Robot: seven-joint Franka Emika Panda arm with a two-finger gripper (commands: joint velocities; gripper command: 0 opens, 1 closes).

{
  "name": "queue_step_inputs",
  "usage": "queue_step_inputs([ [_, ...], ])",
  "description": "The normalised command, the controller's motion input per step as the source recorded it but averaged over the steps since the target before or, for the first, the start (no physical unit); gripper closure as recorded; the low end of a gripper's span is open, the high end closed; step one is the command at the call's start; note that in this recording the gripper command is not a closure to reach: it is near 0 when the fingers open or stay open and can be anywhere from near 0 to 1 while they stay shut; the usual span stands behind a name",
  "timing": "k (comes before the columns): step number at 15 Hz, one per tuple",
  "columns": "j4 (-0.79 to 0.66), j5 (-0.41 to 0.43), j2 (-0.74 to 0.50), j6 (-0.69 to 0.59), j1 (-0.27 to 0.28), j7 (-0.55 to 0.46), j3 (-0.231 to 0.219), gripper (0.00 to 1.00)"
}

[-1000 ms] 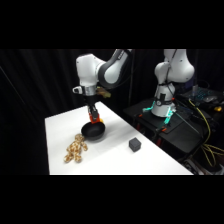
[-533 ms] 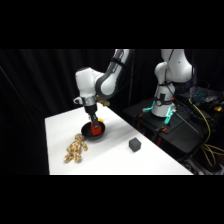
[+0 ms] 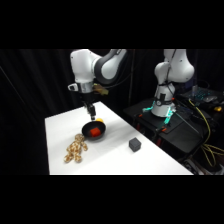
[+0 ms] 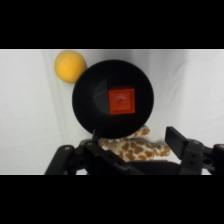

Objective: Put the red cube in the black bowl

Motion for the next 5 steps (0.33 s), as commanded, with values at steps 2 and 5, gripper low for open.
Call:
queue_step_inputs([
  [2,0.06,-0.229,-0.63,-0.77,0.180,0.35,-0.017,0.00],
  [5,0.21,-0.145,-0.34,-0.60,0.104,0.18,0.025,0.00],
])
